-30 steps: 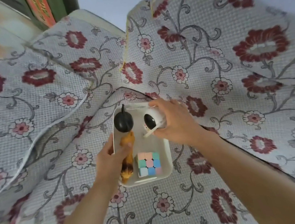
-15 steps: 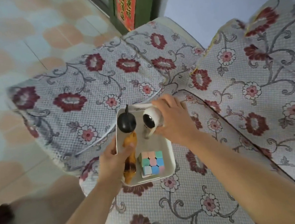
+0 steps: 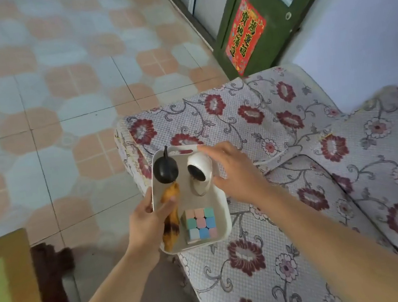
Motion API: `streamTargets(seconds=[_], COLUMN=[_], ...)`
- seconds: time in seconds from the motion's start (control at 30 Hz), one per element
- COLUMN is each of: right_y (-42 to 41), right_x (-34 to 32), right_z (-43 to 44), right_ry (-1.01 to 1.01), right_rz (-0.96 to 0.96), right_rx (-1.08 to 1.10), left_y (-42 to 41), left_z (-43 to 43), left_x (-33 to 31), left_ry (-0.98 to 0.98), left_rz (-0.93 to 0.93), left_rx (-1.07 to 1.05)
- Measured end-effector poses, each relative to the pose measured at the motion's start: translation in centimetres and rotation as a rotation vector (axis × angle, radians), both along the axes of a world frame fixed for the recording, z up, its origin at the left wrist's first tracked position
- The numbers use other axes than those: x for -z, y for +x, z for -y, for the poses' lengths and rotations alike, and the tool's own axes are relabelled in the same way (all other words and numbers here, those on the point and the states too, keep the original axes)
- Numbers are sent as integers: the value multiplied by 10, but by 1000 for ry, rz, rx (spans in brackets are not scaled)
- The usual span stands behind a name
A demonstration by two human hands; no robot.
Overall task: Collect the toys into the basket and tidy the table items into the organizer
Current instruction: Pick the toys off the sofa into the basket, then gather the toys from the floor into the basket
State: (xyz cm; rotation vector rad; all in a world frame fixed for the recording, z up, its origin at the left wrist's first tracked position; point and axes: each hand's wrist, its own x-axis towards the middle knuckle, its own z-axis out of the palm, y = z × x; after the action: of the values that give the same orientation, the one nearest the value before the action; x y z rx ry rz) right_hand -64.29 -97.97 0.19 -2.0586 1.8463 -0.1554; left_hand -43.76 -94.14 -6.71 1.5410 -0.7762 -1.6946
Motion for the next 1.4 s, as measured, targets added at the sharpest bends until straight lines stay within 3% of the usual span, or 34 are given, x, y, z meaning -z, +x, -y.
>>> streamTargets(seconds=[0.17,0.6,1.2,1.4], right_y=[72,192,228,251], right_x=[-12,-8,17,17], right_z=[39,112,231,257], right_ry=[-134,-160,-31,64], right_rz=[-138,-115,47,203], right_rx=[-96,-319,-501,-430], left_y=[65,161,178,192], left_z=[17,51,139,163], left_x=[-12,-20,8,9], left_ry=[-15,25,72,72], left_rz=[13,9,-34,-102], left_rx=[-94,-352,-573,-634])
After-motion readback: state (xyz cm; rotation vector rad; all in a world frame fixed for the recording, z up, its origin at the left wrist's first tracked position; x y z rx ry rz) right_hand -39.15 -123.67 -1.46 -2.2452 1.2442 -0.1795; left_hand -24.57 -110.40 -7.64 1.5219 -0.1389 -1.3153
